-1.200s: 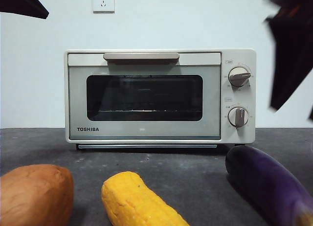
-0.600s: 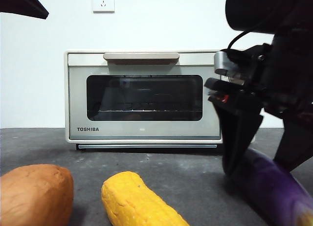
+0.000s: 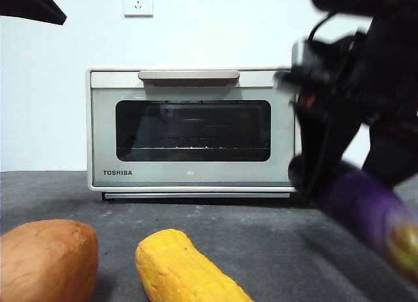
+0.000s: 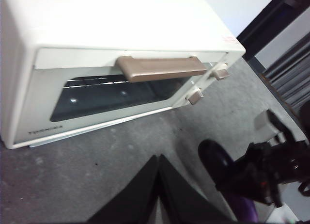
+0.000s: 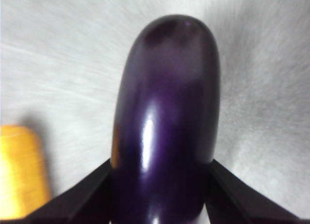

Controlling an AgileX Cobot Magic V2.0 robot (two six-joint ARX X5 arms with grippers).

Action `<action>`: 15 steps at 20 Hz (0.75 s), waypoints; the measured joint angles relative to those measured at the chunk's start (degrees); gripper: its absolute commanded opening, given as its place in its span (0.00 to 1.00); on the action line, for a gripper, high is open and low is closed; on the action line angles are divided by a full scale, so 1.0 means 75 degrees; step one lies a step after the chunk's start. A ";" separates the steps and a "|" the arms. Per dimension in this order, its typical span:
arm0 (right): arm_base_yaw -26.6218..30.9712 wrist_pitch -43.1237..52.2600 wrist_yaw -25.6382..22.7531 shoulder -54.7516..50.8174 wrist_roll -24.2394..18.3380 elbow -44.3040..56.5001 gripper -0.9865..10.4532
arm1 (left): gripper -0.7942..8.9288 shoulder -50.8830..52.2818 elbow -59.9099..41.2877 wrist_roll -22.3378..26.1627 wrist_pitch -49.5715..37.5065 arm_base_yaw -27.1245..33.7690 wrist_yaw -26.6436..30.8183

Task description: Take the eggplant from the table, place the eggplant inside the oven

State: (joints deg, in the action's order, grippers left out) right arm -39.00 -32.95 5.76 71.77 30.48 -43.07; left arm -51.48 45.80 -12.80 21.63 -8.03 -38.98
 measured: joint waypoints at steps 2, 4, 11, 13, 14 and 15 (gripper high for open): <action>0.0000 -0.0393 0.0000 -0.0807 -0.0029 -0.0012 0.20 | 0.09 -0.0254 0.0347 -0.0006 0.0015 -0.0256 0.0300; 0.0000 -0.0603 -0.0111 -0.1687 -0.0090 -0.0012 0.20 | 0.09 -0.0729 0.0994 -0.0009 0.0006 -0.0641 0.0714; 0.0000 -0.0880 -0.1682 -0.4135 -0.0557 -0.0017 0.20 | 0.09 -0.3614 0.3509 0.0437 0.0653 -0.2133 0.2017; 0.0000 -0.0988 -0.2095 -0.4572 -0.0612 -0.0017 0.20 | 0.09 -0.4307 0.3990 0.0737 0.0810 -0.2323 0.2387; 0.0000 -0.1055 -0.2291 -0.4739 -0.0629 -0.0023 0.20 | 0.09 -0.4581 0.4153 0.0833 0.0807 -0.2375 0.2518; 0.0000 -0.1169 -0.2436 -0.4911 -0.0629 -0.0026 0.20 | 0.09 -0.4832 0.4301 0.0924 0.0810 -0.2428 0.2699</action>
State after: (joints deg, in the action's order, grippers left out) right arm -39.00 -41.71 -12.51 34.94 25.76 -43.27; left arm -87.72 78.06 -5.87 27.70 -26.24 -18.74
